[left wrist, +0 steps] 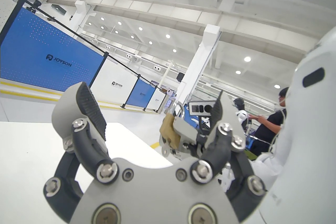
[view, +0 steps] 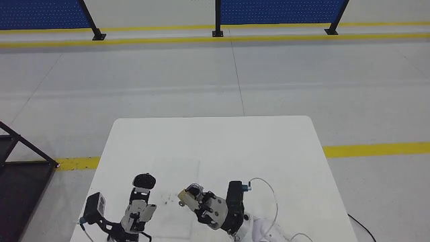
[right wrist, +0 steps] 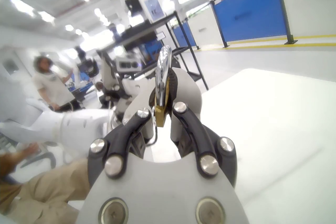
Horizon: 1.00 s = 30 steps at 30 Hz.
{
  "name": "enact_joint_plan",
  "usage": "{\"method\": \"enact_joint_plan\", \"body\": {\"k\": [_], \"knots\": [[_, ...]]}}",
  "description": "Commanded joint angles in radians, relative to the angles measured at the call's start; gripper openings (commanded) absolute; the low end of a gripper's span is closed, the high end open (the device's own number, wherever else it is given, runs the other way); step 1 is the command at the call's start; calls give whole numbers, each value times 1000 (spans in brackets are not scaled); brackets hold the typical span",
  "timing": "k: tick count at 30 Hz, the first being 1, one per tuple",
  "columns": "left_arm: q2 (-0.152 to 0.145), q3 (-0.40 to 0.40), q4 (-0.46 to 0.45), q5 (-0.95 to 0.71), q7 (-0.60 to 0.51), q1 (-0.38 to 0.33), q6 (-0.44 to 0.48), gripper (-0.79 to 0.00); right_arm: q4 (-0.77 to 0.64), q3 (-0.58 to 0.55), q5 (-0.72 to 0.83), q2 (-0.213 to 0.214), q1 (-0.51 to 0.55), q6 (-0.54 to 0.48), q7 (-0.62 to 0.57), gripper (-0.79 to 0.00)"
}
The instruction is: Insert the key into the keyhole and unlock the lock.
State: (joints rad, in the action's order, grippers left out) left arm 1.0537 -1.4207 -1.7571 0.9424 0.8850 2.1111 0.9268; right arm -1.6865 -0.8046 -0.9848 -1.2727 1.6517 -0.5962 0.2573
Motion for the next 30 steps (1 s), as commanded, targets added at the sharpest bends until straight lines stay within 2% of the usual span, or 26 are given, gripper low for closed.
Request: {"method": "enact_joint_plan", "body": {"k": [1,3,6,10,14,23,24,26,27,29,30], "knots": [[-6,-61,5,-10,-33,18,-14,0,30,18,38,-5,-20,18,-72,-785],[-9,-102,0,-10,-58,39,-34,0,64,40,114,-14,-55,60,-184,-785],[-10,-155,-5,45,-88,66,-141,0,125,88,253,-35,-130,150,-392,-785],[-8,-173,0,72,-107,86,-191,0,213,161,330,-72,-243,277,-584,-785],[-2,-155,12,96,-106,79,-235,0,303,227,388,-115,-321,345,-627,-785],[-2,-155,12,96,-106,79,-235,0,513,315,479,-208,-443,435,-579,-785],[-2,-155,12,96,-106,79,-235,0,531,323,485,-216,-452,438,-580,-720],[-2,-155,12,96,-106,79,-235,0,561,332,492,-230,-467,449,-572,-483],[-2,-155,12,96,-106,79,-235,0,571,336,492,-236,-471,452,-566,-403],[-2,-155,12,96,-106,79,-235,0,590,345,488,-246,-479,456,-565,-31],[-2,-155,12,96,-106,79,-235,0,595,349,482,-250,-481,460,-562,0]]}}
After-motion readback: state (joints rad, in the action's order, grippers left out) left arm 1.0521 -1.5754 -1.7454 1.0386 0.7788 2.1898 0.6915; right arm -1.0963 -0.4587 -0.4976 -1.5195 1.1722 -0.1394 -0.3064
